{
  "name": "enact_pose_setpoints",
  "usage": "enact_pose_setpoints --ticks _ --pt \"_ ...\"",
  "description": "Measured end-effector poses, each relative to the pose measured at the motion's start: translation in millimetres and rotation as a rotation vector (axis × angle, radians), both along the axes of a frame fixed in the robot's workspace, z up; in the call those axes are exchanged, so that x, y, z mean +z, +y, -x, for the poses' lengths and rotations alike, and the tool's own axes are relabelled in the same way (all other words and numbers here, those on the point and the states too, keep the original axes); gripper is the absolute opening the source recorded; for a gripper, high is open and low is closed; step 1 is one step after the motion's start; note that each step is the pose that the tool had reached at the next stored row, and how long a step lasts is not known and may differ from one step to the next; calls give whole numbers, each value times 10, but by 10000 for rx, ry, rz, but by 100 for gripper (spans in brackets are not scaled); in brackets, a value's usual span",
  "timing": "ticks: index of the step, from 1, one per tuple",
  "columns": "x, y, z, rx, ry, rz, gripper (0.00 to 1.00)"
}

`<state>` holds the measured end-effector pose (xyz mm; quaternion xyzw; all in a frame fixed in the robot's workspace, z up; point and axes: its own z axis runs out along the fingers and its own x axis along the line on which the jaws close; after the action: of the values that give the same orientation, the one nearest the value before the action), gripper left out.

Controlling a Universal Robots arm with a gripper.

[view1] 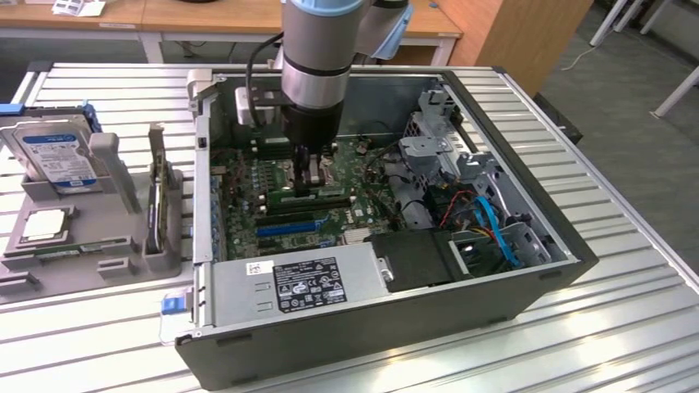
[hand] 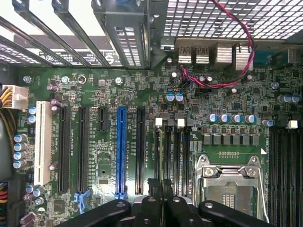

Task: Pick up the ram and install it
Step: 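Insert the ram into the slot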

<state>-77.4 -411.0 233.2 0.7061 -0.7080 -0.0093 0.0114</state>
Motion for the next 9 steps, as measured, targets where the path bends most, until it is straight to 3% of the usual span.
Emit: enact_pose_setpoints --ticks 9 --pt "-25 0 0 0 -16 1 12"
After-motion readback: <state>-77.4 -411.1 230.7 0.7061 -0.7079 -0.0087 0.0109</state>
